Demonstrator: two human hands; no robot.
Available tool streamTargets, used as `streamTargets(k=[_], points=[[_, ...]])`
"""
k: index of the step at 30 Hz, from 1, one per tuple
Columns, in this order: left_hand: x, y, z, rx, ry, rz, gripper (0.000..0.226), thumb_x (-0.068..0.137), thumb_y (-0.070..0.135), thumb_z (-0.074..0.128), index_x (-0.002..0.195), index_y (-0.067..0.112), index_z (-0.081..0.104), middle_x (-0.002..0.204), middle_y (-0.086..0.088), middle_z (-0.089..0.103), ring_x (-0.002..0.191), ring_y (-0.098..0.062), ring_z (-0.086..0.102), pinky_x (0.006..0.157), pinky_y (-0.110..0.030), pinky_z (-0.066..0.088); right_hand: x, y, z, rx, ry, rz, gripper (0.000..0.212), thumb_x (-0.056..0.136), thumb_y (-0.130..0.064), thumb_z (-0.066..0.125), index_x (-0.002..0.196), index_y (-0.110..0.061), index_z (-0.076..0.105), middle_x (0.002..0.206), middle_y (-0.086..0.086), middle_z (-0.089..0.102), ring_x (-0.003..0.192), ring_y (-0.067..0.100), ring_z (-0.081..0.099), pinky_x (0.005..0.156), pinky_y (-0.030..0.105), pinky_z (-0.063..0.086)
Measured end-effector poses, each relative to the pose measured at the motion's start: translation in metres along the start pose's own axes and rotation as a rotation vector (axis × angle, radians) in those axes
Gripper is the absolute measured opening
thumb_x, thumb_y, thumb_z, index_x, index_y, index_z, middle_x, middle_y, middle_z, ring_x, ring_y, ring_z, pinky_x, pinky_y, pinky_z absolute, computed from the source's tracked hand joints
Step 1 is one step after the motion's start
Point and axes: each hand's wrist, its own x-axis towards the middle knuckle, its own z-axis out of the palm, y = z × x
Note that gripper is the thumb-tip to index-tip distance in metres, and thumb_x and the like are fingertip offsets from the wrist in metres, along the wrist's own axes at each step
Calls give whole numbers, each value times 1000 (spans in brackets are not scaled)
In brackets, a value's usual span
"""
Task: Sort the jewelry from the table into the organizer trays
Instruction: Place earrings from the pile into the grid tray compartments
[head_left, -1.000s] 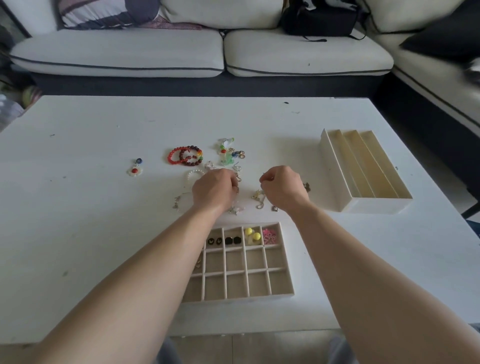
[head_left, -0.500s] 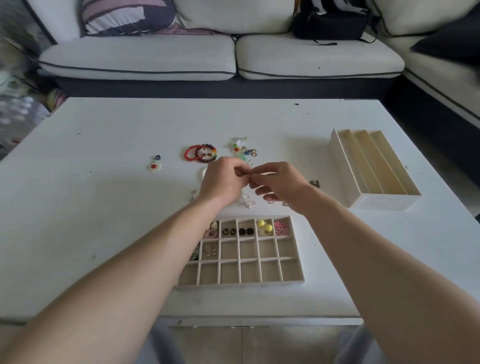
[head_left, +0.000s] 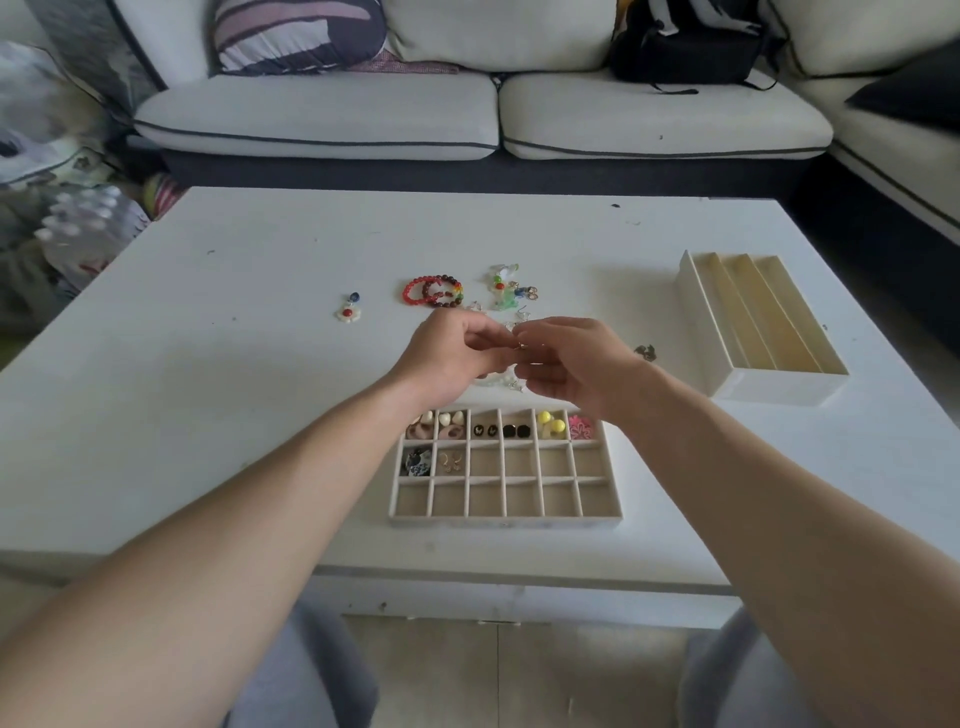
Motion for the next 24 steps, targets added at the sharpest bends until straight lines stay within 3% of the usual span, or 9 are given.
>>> streamTargets(k=[3, 7, 11, 15, 21, 24], points=[[-9, 3, -6, 18, 16, 26, 12, 85, 11, 81, 96, 14, 78, 86, 0, 76, 70, -4, 65, 63, -14, 47, -7, 0, 4, -8, -36, -5, 13, 95, -10, 65, 106, -6, 71, 82, 10, 74, 67, 20, 69, 66, 31, 56], [-22, 8, -17, 58, -2, 30, 5, 89, 10, 75, 93, 12, 76, 75, 7, 72, 68, -6, 64, 63, -21, 49, -16, 1, 5, -93, -89, -40, 9, 96, -13, 66, 103, -11, 72, 88, 10, 76, 75, 23, 73, 70, 34, 58], [-32, 10, -25, 66, -49, -58, 6, 100, 15, 62, 95, 18, 65, 81, 5, 72, 72, -9, 67, 68, -27, 49, -24, 3, 10, -310, -87, -137, 12, 95, -21, 70, 100, -10, 72, 84, 9, 77, 70, 25, 74, 72, 41, 62], [-42, 12, -27, 0, -85, -117, 9, 104, 22, 55, 96, 20, 58, 77, 8, 74, 71, -9, 70, 69, -28, 50, -33, 4, 18, -448, -177, -230, 11, 97, -19, 67, 94, -11, 74, 83, 4, 76, 69, 20, 73, 58, 31, 57], [-48, 12, -27, 0, -21, -90, 5, 102, 22, 59, 98, 19, 60, 83, 3, 73, 73, -10, 70, 63, -25, 48, -36, 3, 20, -300, -144, -146, 20, 98, -23, 62, 97, -7, 73, 87, 8, 74, 72, 24, 71, 68, 38, 55], [-48, 11, -26, 34, 15, -65, 3, 100, 20, 61, 97, 20, 62, 85, 1, 73, 72, -9, 68, 63, -24, 48, -36, 1, 20, -244, -141, -82, 30, 99, -35, 60, 102, -7, 72, 88, 7, 74, 73, 24, 72, 66, 36, 56]])
